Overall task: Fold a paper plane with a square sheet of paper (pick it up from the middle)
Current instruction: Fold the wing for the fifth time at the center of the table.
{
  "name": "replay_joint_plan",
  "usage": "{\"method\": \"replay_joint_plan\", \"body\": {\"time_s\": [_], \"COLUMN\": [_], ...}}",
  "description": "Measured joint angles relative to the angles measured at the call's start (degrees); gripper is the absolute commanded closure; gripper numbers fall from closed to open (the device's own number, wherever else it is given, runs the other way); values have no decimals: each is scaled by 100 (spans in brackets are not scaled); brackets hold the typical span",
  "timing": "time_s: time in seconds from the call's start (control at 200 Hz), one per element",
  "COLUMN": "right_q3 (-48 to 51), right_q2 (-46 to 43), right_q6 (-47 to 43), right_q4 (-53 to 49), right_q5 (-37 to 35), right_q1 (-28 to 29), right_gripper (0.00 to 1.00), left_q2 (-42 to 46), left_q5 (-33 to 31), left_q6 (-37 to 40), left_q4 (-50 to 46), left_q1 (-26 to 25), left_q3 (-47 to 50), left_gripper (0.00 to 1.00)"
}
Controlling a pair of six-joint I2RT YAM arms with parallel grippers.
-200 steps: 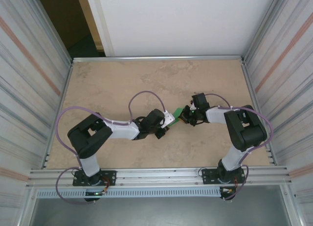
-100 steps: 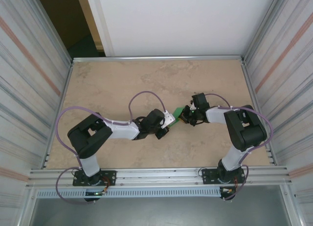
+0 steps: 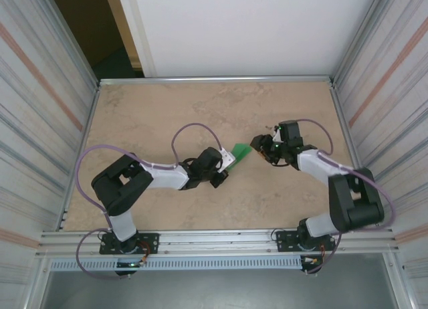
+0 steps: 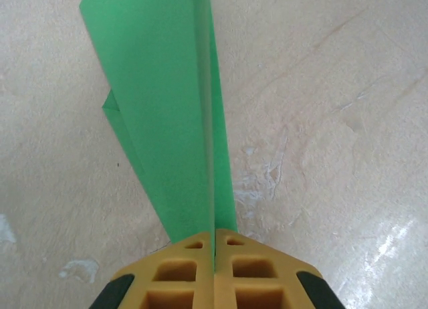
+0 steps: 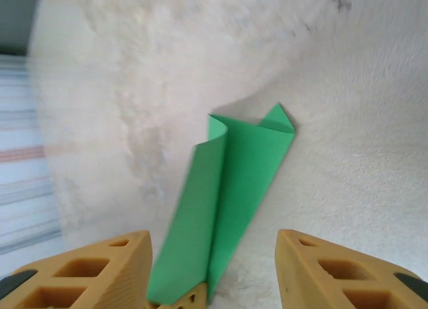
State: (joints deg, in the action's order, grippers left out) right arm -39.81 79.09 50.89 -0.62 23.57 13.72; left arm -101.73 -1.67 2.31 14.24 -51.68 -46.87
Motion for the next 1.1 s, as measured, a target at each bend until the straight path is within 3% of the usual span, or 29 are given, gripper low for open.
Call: {"method": "replay_joint_plan", "body": {"time_s": [0.155, 0.426, 0.757, 1.097], "right_q3": [313, 424, 426, 632], "right_q2": [-778, -866, -866, -1051], "right_q6": [-155, -343, -361, -358], "right_q4": [-444, -1067, -1152, -1191], "right_q5": [-455, -837, -883, -1047], "right_q1": [-197, -299, -299, -422], "right_gripper": [43, 42, 42, 45], "left_q2": [-22, -308, -435, -678], "left_q5": [-330, -592, -479, -85], "left_q6": [-107, -278, -341, -214], "left_q4": [-74, -212, -422, -1320], "left_q1": [-140, -433, -459, -439], "left_q3": [-48, -350, -601, -1298], "left_gripper": [100, 100, 100, 100]}}
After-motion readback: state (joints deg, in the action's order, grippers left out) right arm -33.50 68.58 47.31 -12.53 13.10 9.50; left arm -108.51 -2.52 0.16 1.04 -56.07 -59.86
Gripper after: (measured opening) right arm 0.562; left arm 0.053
